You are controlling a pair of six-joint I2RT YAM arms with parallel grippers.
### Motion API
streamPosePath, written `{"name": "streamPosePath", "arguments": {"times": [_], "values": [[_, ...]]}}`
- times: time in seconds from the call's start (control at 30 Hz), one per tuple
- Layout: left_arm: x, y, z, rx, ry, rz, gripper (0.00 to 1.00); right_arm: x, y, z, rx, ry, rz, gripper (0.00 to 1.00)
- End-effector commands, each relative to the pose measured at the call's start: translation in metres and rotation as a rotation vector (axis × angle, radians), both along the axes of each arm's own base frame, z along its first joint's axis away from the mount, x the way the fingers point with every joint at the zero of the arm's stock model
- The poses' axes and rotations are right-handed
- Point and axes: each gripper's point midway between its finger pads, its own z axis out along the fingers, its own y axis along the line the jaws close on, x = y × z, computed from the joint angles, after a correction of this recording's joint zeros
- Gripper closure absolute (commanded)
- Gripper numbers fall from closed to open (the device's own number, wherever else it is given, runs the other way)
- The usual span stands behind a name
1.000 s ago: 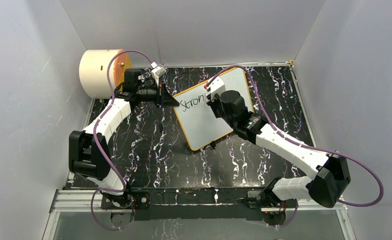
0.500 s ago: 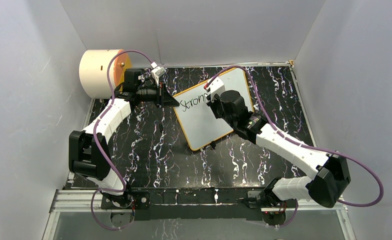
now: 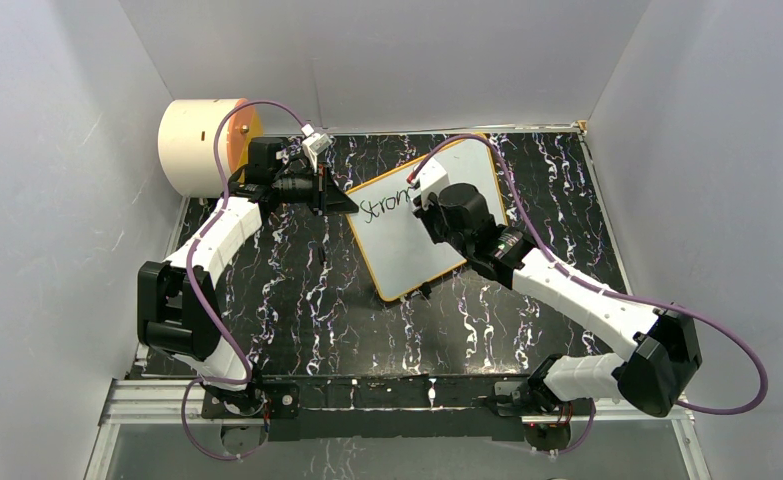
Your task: Write a sentence on the whiteboard
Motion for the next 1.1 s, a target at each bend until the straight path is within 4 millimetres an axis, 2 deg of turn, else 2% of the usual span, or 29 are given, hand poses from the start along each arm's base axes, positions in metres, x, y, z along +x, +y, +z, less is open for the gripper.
{"name": "streamPosePath", "arguments": {"times": [0.0, 0.2, 1.07], "values": [[-0.011, 0.0, 0.0, -0.001, -0.001, -0.027, 1.0, -0.001, -0.008, 0.008, 0.007, -0.016, -0.023, 1.0], [-0.011, 0.0, 0.0, -0.002, -0.001, -0.028, 1.0, 0.002, -0.01, 0.009, 0.002, -0.028, -0.036, 1.0], [-0.011, 0.0, 0.001, -0.003, -0.005, -0.029, 1.0, 0.022, -0.004, 0.04, 0.075, -0.125, -0.059, 1.0]]}}
